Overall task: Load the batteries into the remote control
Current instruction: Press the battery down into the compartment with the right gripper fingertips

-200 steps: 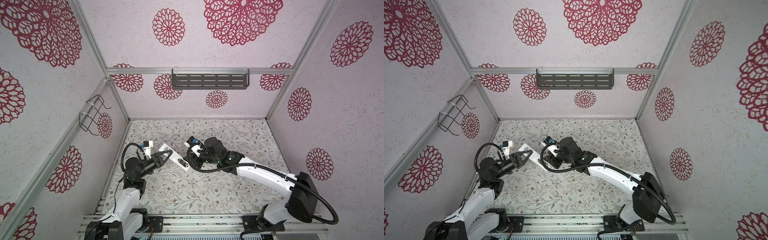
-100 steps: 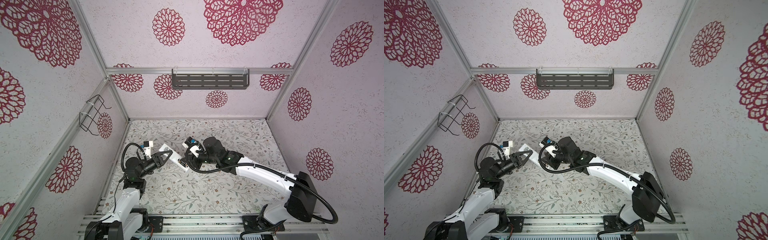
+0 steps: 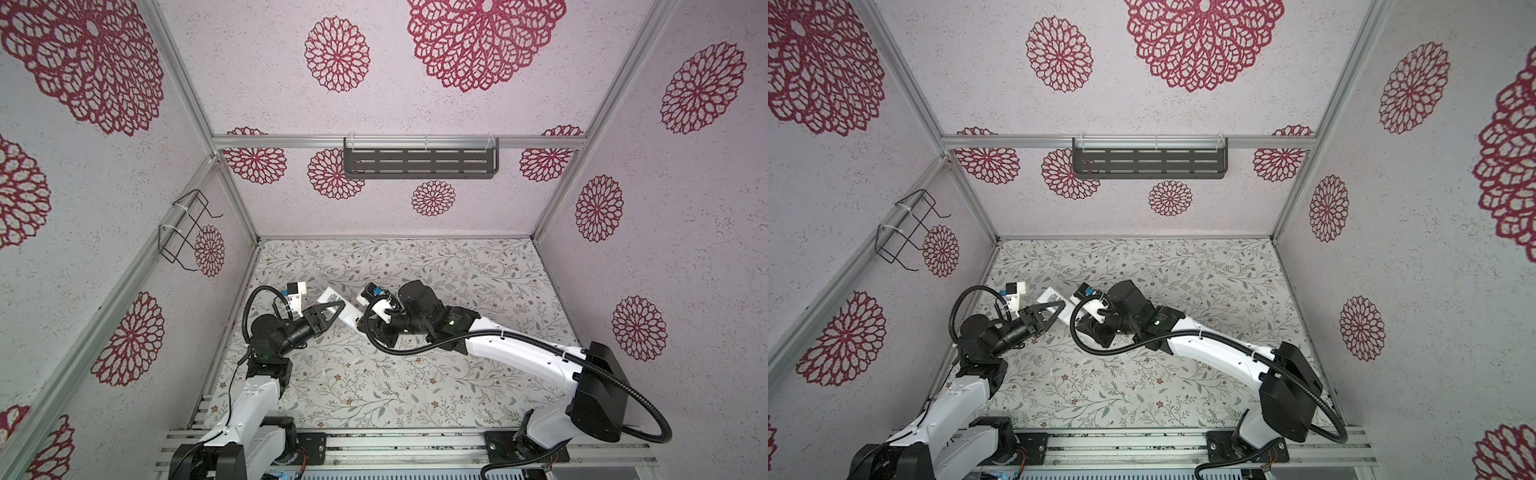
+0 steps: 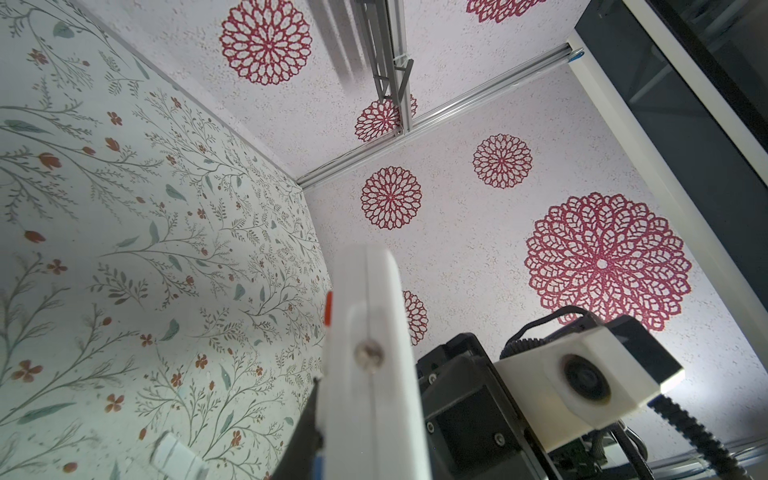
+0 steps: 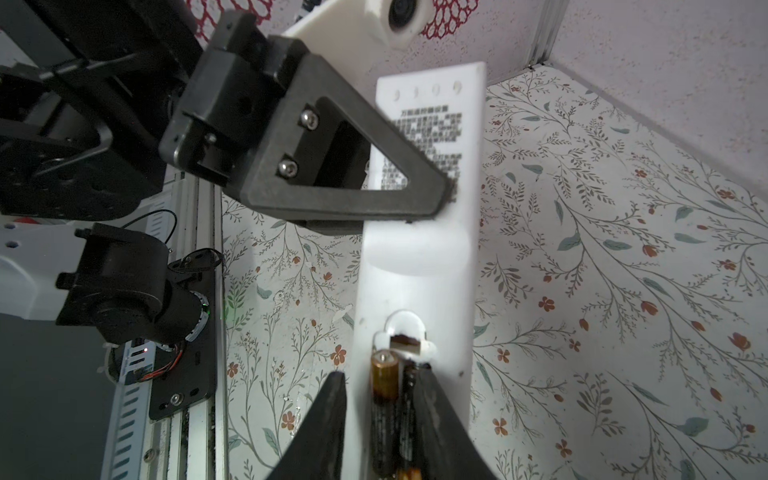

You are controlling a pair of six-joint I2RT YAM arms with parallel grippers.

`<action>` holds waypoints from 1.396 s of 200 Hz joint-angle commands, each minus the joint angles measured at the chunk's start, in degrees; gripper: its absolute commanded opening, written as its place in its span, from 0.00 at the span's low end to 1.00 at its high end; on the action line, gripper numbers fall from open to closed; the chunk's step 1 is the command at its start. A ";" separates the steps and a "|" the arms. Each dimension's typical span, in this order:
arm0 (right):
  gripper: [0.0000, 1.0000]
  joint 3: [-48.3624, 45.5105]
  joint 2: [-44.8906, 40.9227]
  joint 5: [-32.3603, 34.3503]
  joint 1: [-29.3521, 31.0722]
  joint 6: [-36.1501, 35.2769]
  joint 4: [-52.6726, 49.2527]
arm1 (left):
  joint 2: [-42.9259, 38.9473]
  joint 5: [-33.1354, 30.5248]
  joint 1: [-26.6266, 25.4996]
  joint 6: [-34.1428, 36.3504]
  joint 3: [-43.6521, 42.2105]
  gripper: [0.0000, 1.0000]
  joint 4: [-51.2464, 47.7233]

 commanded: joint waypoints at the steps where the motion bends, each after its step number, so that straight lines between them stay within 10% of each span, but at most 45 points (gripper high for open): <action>1: 0.31 1.69 0.29 0.55 0.22 0.45 1.18 | -1.10 -0.24 -0.02 0.27 1.70 0.00 0.86; 279: 0.08 -4.74 4.60 5.02 1.57 -1.69 5.19 | -2.13 1.42 1.55 -2.53 1.69 0.00 4.46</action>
